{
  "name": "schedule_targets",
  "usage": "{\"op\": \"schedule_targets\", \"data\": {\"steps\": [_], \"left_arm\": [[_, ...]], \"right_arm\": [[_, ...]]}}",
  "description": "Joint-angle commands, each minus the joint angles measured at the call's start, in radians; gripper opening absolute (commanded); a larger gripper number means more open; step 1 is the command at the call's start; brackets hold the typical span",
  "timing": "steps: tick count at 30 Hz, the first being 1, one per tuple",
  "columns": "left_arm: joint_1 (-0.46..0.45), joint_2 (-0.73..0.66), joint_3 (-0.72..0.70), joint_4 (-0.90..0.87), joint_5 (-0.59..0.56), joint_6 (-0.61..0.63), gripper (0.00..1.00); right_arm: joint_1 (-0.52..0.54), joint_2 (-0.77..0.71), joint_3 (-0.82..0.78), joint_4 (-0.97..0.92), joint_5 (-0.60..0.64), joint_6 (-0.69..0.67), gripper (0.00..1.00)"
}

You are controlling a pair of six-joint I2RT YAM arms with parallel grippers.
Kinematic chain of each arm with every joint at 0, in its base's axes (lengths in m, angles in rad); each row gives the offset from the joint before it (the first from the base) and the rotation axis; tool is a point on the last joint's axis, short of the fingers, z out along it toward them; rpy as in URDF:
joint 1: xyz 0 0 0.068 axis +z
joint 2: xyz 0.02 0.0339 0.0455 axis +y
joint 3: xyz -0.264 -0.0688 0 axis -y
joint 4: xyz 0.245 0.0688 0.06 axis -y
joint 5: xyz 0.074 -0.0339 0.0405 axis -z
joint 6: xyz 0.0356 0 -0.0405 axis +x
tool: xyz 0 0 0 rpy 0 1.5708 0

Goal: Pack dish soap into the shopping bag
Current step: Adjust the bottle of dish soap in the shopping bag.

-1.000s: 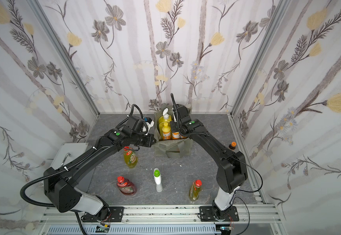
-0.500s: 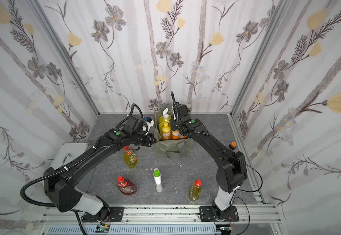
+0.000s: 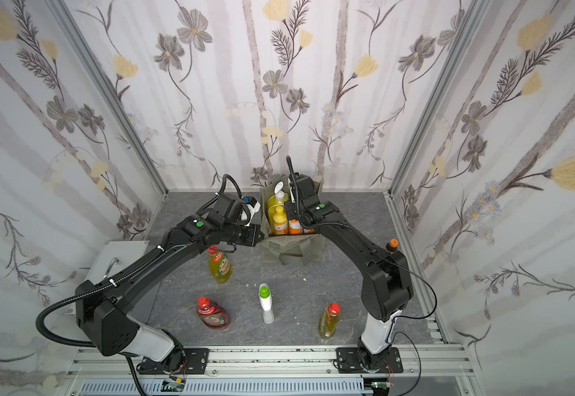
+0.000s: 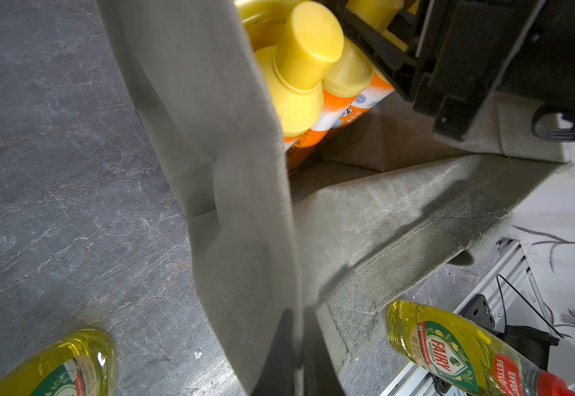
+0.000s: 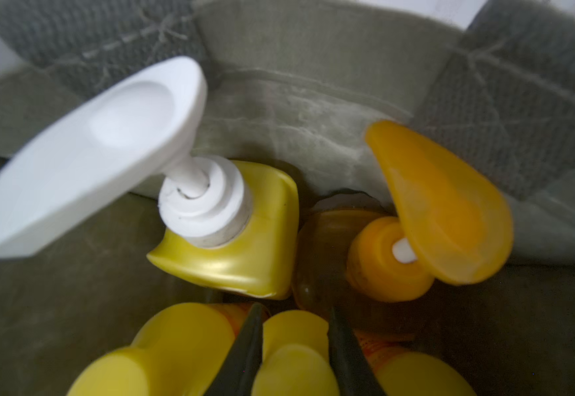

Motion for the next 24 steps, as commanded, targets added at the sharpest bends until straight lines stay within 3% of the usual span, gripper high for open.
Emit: {"op": "schedule_targets", "data": {"steps": [1,9,16,19,24], "left_arm": [[-0.002,0.006,0.006,-0.007,0.018,0.0,0.08],[-0.002,0.01,0.003,-0.007,0.014,0.001,0.08],[-0.002,0.008,0.013,-0.017,0.001,0.005,0.08],[-0.002,0.009,0.015,-0.016,0.0,0.005,0.08],[-0.002,0.01,0.012,-0.013,0.001,0.005,0.08]], "right_arm": [[-0.002,0.013,-0.017,0.11,0.011,0.005,0.08],[-0.002,-0.012,-0.03,0.108,0.01,0.008,0.31],[0.002,-0.125,-0.028,0.067,-0.004,0.018,0.5],[0.002,-0.191,-0.048,0.048,-0.021,0.03,0.56],[0.002,-0.276,-0.11,0.011,-0.091,0.046,0.57]]}}
